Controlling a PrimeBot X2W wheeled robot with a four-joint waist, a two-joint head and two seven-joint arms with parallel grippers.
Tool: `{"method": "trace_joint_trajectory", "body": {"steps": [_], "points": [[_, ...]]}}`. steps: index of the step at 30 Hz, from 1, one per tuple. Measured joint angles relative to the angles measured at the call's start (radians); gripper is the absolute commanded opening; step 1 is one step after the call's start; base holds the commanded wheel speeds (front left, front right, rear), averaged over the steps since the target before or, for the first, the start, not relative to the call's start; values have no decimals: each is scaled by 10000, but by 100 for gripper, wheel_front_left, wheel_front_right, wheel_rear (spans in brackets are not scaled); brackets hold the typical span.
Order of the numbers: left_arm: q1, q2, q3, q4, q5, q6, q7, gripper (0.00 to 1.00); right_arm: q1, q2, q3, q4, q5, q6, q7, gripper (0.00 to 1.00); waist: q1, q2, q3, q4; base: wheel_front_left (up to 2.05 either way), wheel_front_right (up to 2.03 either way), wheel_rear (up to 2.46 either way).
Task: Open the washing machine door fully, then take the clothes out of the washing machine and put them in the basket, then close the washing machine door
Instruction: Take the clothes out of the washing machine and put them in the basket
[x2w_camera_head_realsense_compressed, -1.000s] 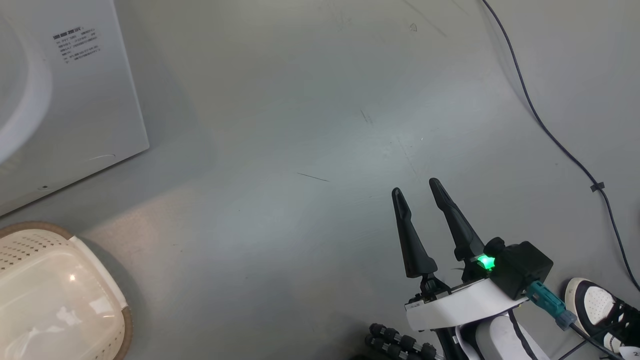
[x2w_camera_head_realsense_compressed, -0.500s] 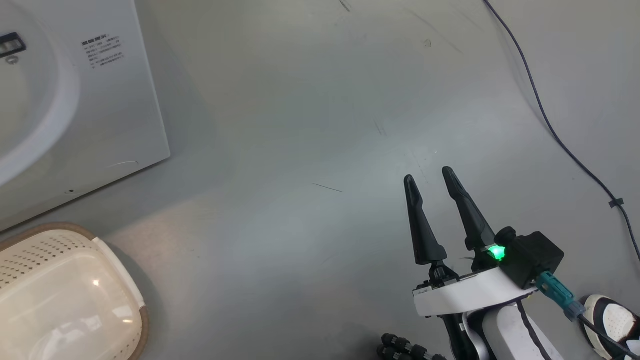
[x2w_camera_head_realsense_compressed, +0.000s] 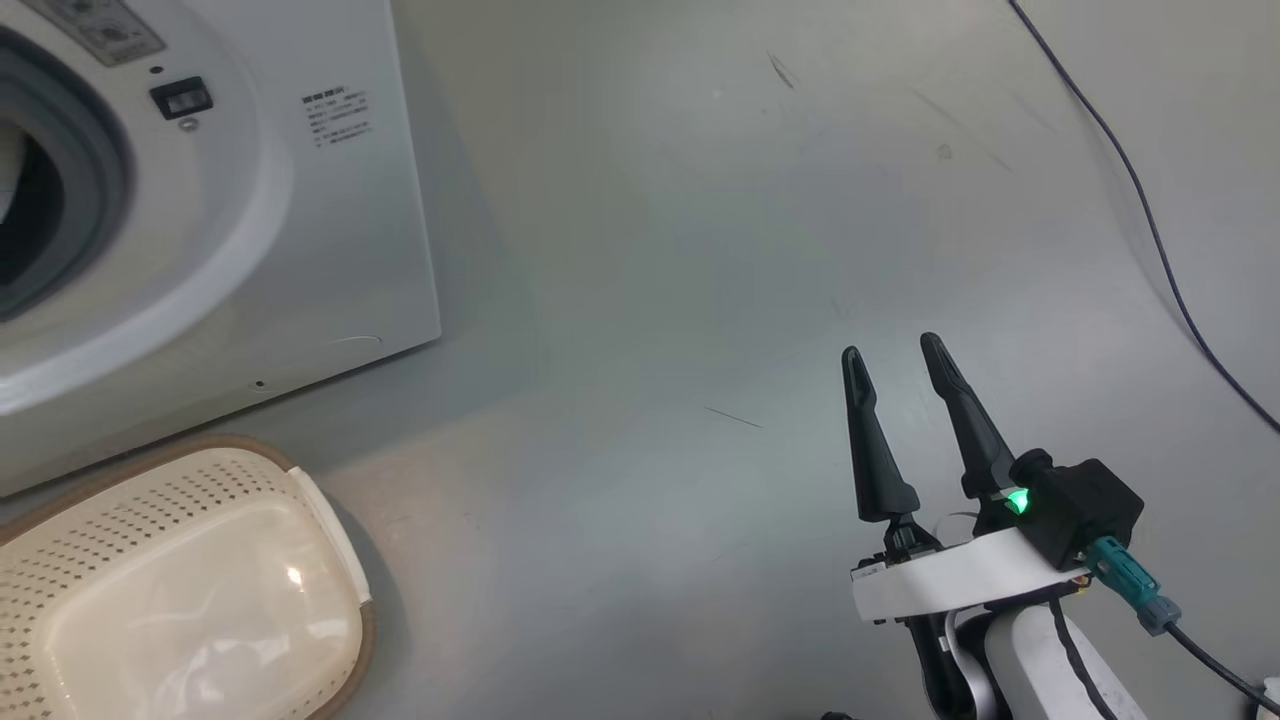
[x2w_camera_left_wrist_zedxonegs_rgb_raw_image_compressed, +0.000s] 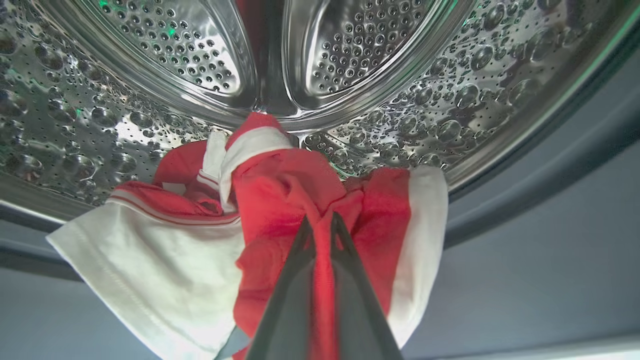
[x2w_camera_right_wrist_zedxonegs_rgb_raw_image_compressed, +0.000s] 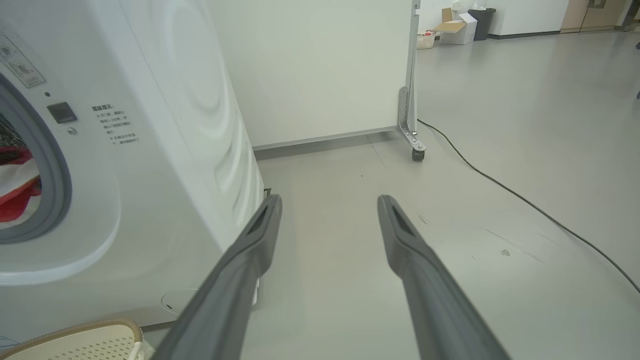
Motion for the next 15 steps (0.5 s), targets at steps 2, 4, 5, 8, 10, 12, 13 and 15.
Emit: {"method": "trace_joint_trajectory", "body": {"steps": [2, 4, 5, 8, 10, 12, 13, 15], "points": [[123, -84, -102, 10, 0, -63, -159, 0, 0, -2, -50, 61, -25, 8, 0, 100, 0, 0, -142, 165, 0, 0, 0], [267, -184, -169, 23, 0, -119, -334, 0, 0, -2, -109, 119, -31, 12, 0, 100, 0, 0, -296, 327, 0, 0, 0], [341, -234, -209, 29, 0, -144, -408, 0, 1, -4, -142, 140, -35, 13, 0, 100, 0, 0, -373, 406, 0, 0, 0], [579, -374, -341, 25, 0, -221, -656, 0, 6, -6, -232, 226, -56, 98, 0, 100, 0, 0, -612, 645, 0, 0, 0], [725, -470, -453, 8, 0, -247, -849, 0, 13, -10, -301, 282, -59, 102, 0, 100, 0, 0, -769, 799, 0, 0, 0], [803, -541, -500, -2, 0, -249, -936, 0, 25, -15, -347, 309, -61, 104, 0, 100, 0, 0, -848, 879, 0, 0, 0], [890, -598, -539, -13, 0, -257, -1003, 0, 42, -23, -385, 328, -65, 125, 0, 100, 0, 0, -924, 956, 0, 0, 0], [1072, -690, -631, -40, 0, -265, -1172, 0, 70, -48, -447, 374, -88, 182, 0, 100, 0, 0, -1074, 1115, 0, 0, 0]]}}
